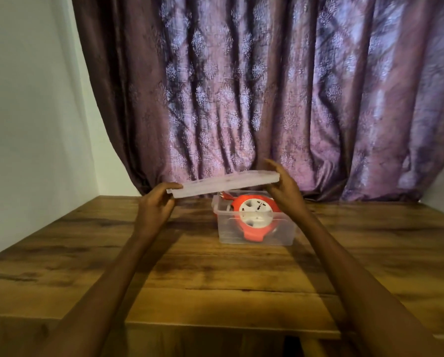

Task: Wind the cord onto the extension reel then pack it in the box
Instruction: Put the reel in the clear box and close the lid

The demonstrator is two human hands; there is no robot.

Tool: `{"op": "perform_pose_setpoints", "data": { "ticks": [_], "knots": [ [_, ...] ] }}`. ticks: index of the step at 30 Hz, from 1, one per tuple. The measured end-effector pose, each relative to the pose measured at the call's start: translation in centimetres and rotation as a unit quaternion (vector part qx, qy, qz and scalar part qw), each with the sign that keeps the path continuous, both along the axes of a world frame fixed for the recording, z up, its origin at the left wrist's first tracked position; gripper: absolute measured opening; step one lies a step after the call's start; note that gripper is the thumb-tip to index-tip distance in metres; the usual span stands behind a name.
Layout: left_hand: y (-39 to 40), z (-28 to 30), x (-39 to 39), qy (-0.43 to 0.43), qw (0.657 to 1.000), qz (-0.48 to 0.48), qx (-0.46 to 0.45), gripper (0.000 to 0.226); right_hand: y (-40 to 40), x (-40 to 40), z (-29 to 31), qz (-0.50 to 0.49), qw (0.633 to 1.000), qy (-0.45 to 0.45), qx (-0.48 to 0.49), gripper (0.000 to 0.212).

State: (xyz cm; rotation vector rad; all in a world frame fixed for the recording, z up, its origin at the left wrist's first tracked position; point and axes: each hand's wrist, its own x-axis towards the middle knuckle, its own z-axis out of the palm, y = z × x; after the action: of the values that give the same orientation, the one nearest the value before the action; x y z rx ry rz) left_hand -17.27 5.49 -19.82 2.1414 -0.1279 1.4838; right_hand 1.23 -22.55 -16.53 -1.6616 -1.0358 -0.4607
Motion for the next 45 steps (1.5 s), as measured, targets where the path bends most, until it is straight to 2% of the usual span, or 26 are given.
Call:
{"op": "perform_pose_setpoints", "data": {
  "ticks": [2,3,5,8,10,12,16,18,23,31,37,40,43,45],
  "knots": [
    [-0.2,0.0,1.0,-0.009,0.999,0.030,-0.030,0.010,0.5,0.6,-0.4,-0.036,0.997,0.064,0.032,0.067],
    [-0.3,0.0,1.6,-0.010,0.998,0.045,-0.044,0.005,0.7,1.2,-0.6,-0.080,0.994,0.078,0.013,0.066],
    [0.0,0.0,2.5,-0.012,0.996,0.070,-0.062,0.019,1.4,2.2,-1.3,-0.150,0.982,0.066,-0.098,0.053],
    [0.8,0.0,3.2,-0.012,0.992,0.099,-0.074,0.026,3.4,2.4,-1.5,-0.105,0.955,0.037,-0.274,0.049],
    [1.3,-0.1,3.5,0.001,0.990,0.123,-0.076,0.023,5.1,2.6,-0.8,-0.085,0.923,-0.012,-0.375,0.049],
    [1.6,-0.5,3.6,0.012,0.988,0.139,-0.072,0.017,6.7,2.8,0.1,-0.083,0.896,-0.040,-0.435,0.046],
    [2.6,-1.5,3.3,0.045,0.980,0.184,-0.059,0.021,8.9,3.4,0.1,-0.098,0.854,-0.067,-0.506,0.046],
    [3.2,-1.6,3.0,0.048,0.978,0.191,-0.067,0.022,9.1,4.0,0.1,-0.106,0.852,-0.070,-0.507,0.044],
    [4.1,-1.7,2.4,0.042,0.979,0.185,-0.078,0.023,8.9,4.3,0.4,-0.115,0.887,-0.084,-0.440,0.035],
    [4.6,-1.8,2.7,0.043,0.980,0.186,-0.061,0.024,7.4,4.5,1.7,-0.122,0.855,-0.111,-0.492,0.019],
    [4.9,-1.9,3.5,0.052,0.977,0.195,-0.070,0.026,7.7,4.4,1.5,-0.082,0.856,-0.057,-0.508,0.030],
    [4.6,-2.1,3.6,0.056,0.978,0.187,-0.076,0.024,7.3,4.3,1.1,-0.052,0.887,-0.014,-0.458,0.034],
    [3.6,-1.9,3.9,0.059,0.980,0.170,-0.080,0.021,5.4,4.9,1.3,-0.081,0.942,0.032,-0.324,0.032],
    [2.8,-1.4,4.0,0.056,0.983,0.156,-0.083,0.021,3.8,5.6,1.4,-0.118,0.962,0.051,-0.239,0.028]
  ]
}}
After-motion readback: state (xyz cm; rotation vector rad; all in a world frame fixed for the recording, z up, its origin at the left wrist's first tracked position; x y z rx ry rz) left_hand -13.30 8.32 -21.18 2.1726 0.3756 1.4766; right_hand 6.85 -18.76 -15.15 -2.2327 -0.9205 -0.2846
